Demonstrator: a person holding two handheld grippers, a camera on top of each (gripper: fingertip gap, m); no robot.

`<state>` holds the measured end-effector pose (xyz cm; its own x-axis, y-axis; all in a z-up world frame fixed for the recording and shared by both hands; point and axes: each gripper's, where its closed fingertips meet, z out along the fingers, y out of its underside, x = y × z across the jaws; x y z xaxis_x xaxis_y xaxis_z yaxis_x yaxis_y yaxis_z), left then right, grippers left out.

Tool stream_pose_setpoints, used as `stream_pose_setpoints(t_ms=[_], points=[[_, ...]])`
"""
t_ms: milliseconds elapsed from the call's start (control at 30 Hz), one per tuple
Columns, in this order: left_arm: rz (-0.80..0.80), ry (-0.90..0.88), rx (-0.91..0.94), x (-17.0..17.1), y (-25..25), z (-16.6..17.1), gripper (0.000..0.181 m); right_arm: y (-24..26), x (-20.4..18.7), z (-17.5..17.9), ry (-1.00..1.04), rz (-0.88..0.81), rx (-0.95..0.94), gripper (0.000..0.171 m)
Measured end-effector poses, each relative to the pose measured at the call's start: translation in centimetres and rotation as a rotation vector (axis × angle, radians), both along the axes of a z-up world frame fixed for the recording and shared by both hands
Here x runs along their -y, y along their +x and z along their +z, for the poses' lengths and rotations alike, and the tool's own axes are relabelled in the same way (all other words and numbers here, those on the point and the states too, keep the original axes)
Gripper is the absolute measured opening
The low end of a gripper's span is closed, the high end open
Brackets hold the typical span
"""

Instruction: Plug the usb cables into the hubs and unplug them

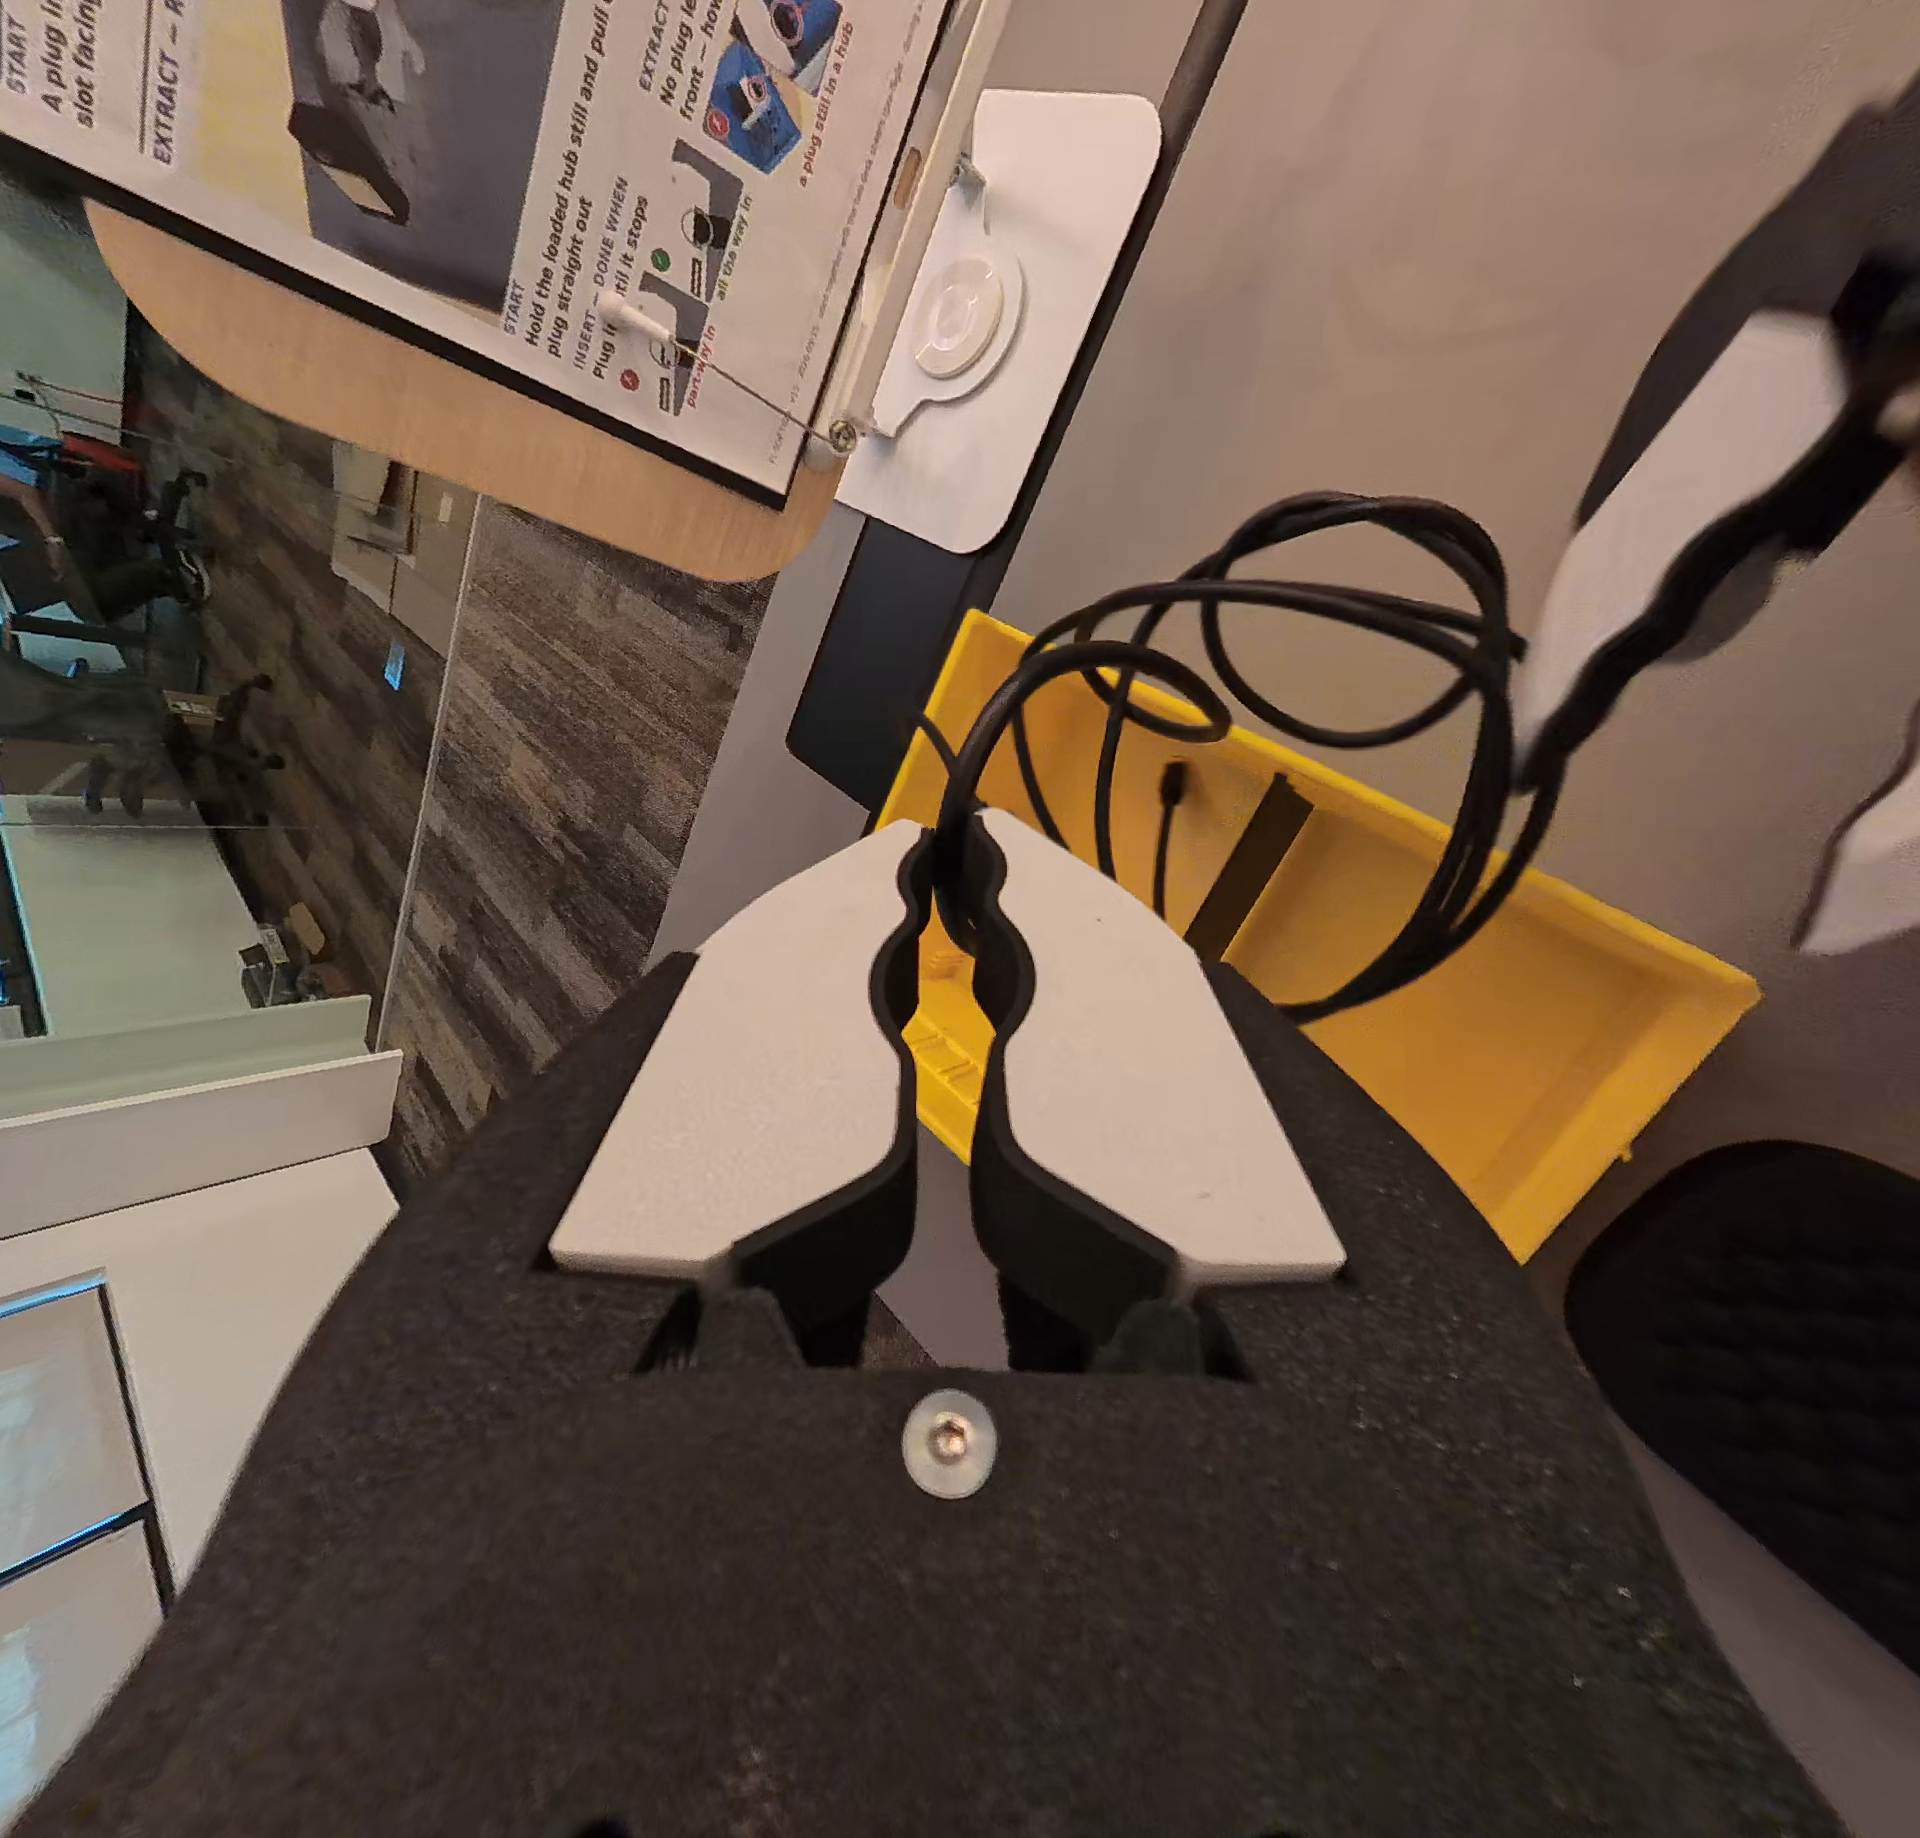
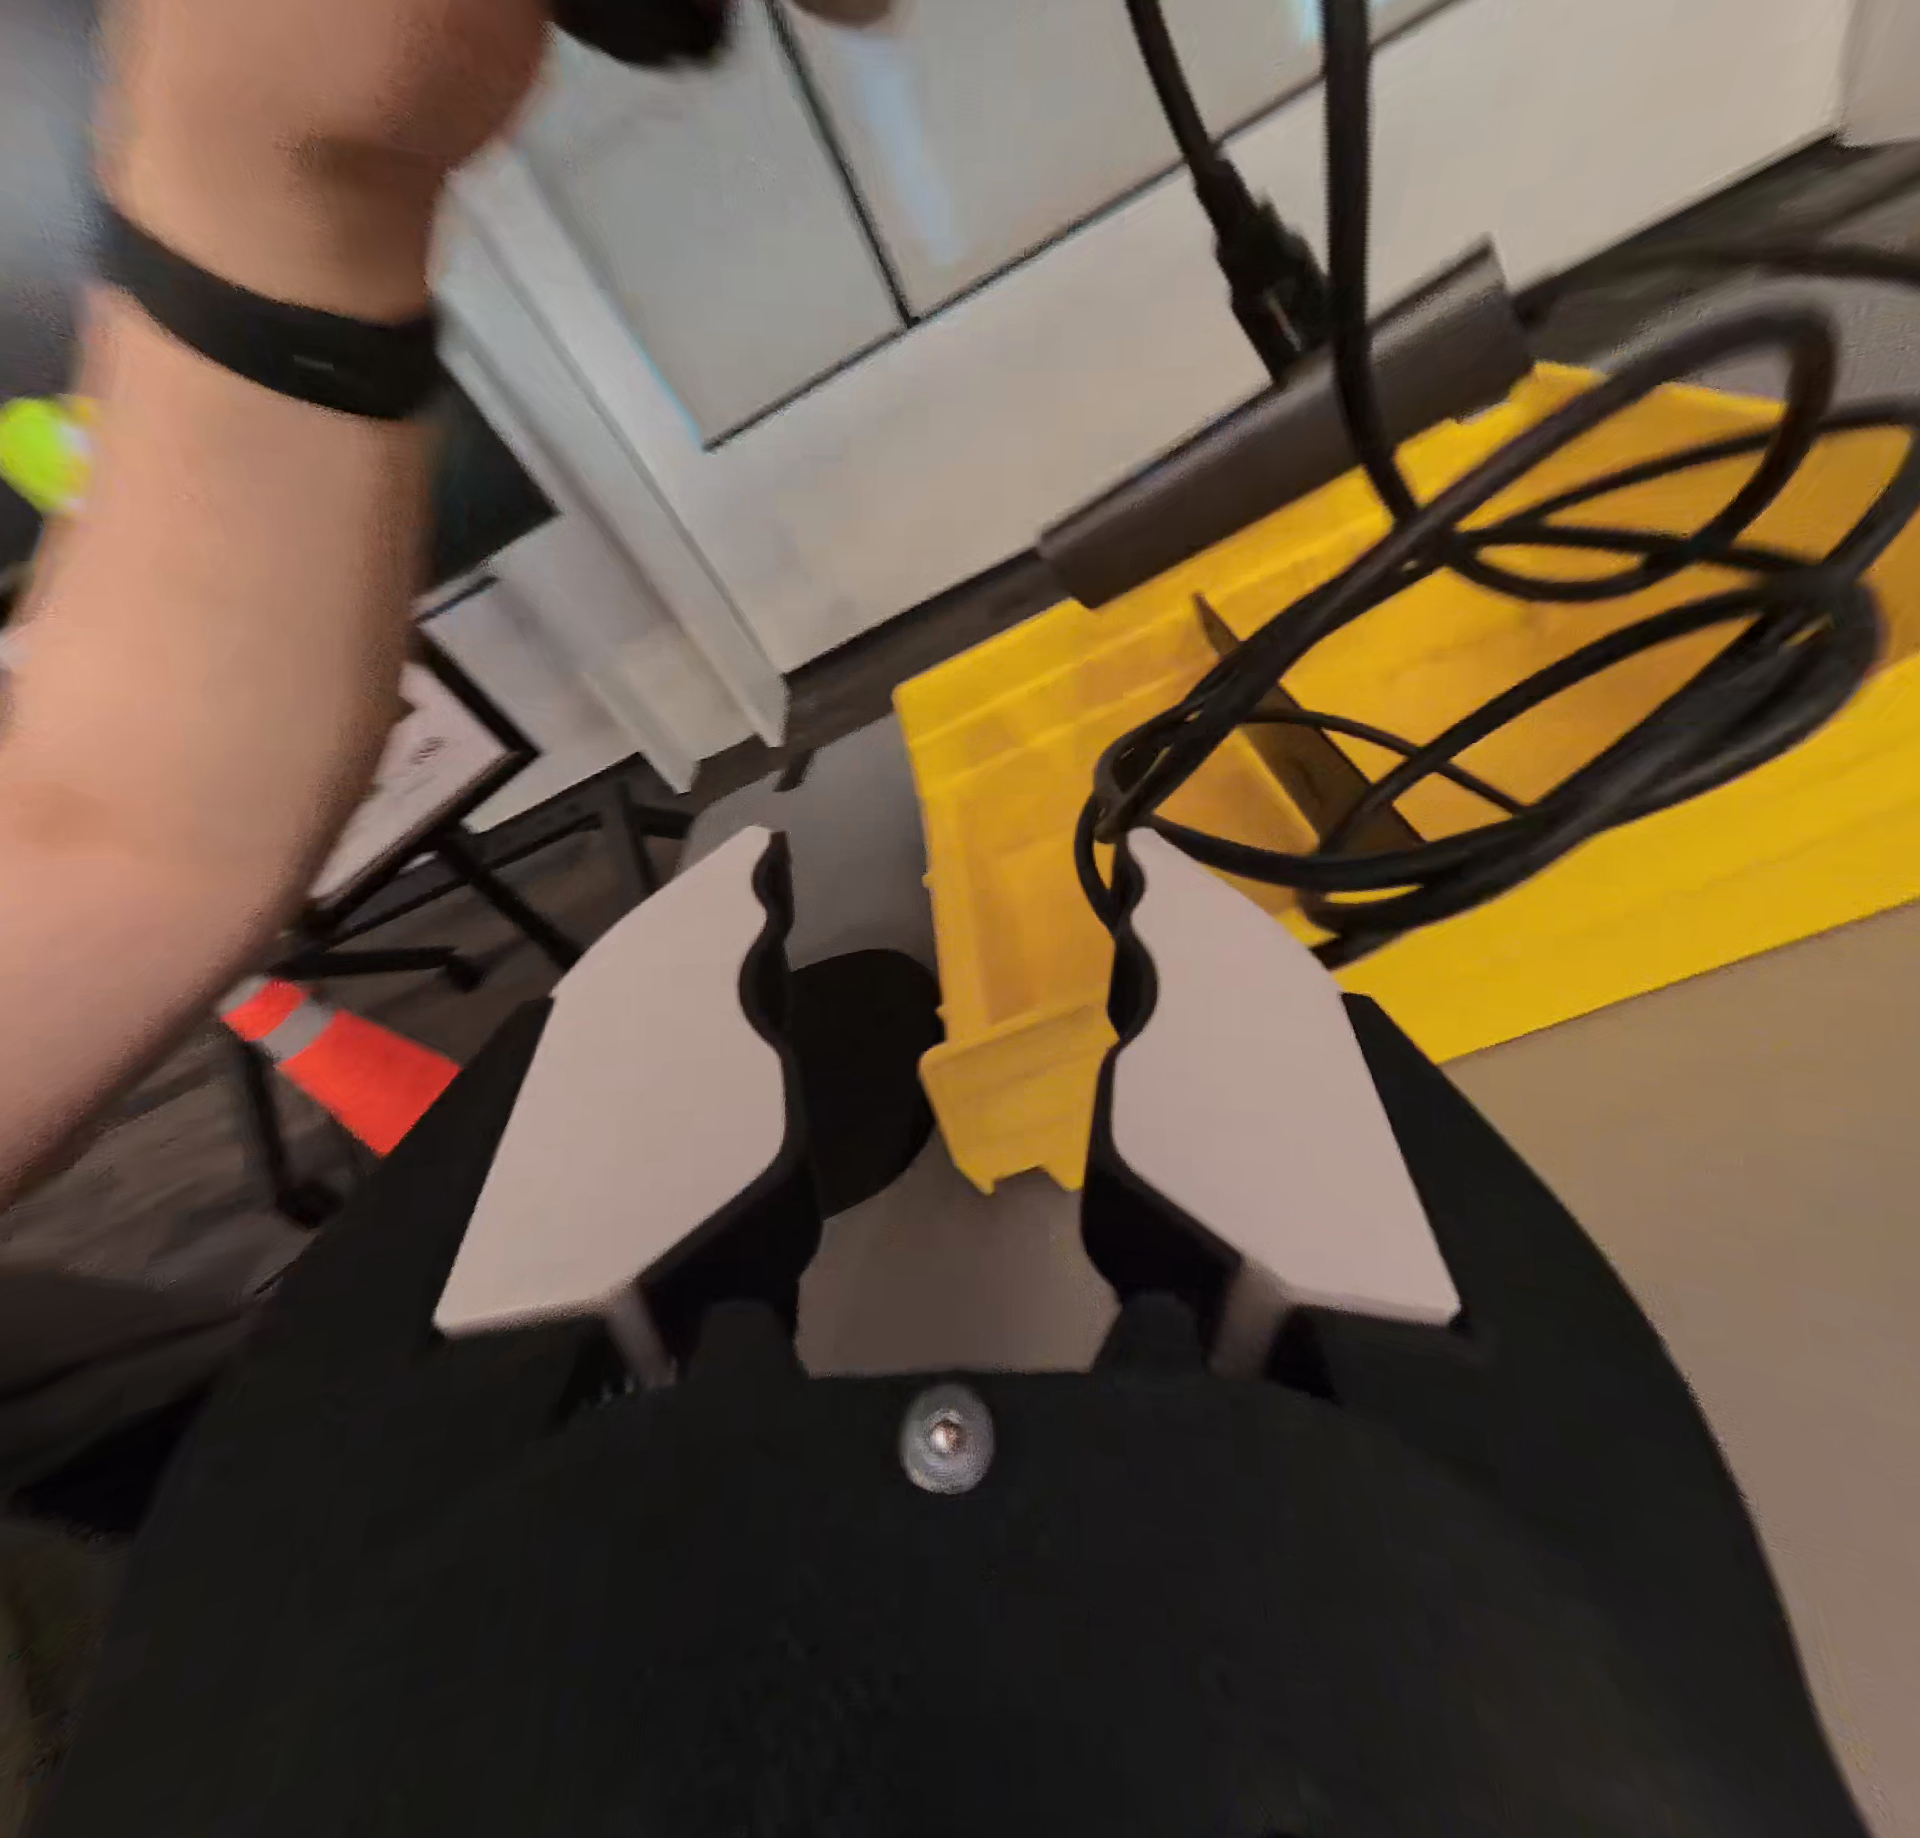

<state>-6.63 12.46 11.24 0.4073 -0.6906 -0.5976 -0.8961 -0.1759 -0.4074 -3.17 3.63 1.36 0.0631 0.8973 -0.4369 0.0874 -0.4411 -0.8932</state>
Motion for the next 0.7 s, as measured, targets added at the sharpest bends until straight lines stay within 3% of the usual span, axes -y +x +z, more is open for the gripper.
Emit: stream_pose_setpoints(t_ms=[67,133,167,267,367,700], points=[[0.014,0.001,-0.012,-0.3,0.3,0.3,0.004,-1.6,-0.6,-0.1,0.011,-0.091,-0.009,0.062],[0.042,-0.009,-0.01,-0.5,0.5,0.4,0.004,-1.9,-1.0,2.3,0.038,-0.199,-0.111,0.041],[0.058,-0.018,-0.007,-0.7,0.6,0.4,0.004,-1.9,-1.2,3.7,0.061,-0.255,-0.163,0.04],[0.084,-0.03,-0.008,-1.1,0.9,0.2,0.004,-3.6,-1.5,4.8,0.053,-0.309,-0.137,0.042],[0.099,-0.033,0.012,-1.3,1.3,0.3,0.004,-5.4,-2.6,2.7,-0.06,-0.366,-0.038,0.06],[0.117,-0.035,0.085,-0.2,1.5,3.0,0.004,-4.2,-5.1,2.4,-0.082,-0.454,-0.142,0.058]])
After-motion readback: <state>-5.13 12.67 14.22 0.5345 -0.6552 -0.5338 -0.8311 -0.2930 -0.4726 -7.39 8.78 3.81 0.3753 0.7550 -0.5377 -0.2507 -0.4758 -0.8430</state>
